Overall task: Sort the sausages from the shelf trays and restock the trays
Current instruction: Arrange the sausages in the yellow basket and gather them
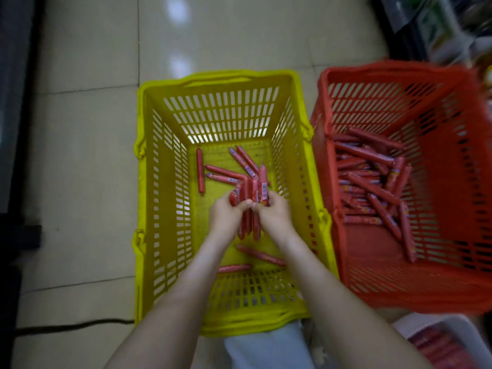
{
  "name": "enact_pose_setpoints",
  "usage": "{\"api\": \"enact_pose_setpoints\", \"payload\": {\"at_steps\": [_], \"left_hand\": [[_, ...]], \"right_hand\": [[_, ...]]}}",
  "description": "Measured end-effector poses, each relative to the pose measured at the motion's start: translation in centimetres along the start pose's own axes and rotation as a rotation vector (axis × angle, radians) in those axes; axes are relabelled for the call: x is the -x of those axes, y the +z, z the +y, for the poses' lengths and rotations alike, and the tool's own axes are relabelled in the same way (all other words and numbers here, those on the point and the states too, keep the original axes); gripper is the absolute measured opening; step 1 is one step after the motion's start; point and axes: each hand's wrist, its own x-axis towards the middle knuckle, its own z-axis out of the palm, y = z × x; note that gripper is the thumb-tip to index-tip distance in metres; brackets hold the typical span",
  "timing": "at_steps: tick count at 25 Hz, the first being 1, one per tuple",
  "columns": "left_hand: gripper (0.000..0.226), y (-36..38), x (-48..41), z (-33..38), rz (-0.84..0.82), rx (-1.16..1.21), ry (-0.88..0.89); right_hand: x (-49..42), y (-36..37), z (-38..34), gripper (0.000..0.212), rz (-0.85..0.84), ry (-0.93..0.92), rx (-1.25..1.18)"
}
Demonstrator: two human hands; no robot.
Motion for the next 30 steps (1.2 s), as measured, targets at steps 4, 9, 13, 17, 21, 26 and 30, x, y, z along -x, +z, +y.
{"api": "enact_pose_setpoints", "payload": {"at_steps": [4,9,13,17,21,26,30], "left_hand": [[0.014,-2.9,5.6,8.8,-0.143,0.356,0.091],[0.018,-4.9,17.9,20.1,-0.377,0.509,0.323],[0.020,-5.1,28.4,24.9,-0.597,0.558,0.483],[0.019,-2.6,37.7,26.3,-0.781,0.469,0.556],[0.019,2.7,45.7,26.0,-0.987,0.223,0.577],[0.029,12.0,48.8,21.8,-1.140,-0.060,0.480],[0.017,18.2,45.9,16.3,-1.052,-0.199,0.360]], "right_hand": [[6.8,-6.8,-7.9,0.033,0.011,-0.231,-0.073],[20.7,-17.5,-15.9,0.032,0.159,-0.440,-0.060],[32.7,-23.5,-17.5,0.031,0.347,-0.535,-0.096],[42.0,-28.1,-14.2,0.026,0.501,-0.520,-0.158],[48.0,-32.3,-7.2,0.023,0.724,-0.382,-0.289],[50.3,-35.8,2.4,0.014,0.800,-0.164,-0.395],[45.8,-37.2,11.5,0.010,0.786,0.063,-0.439]]}}
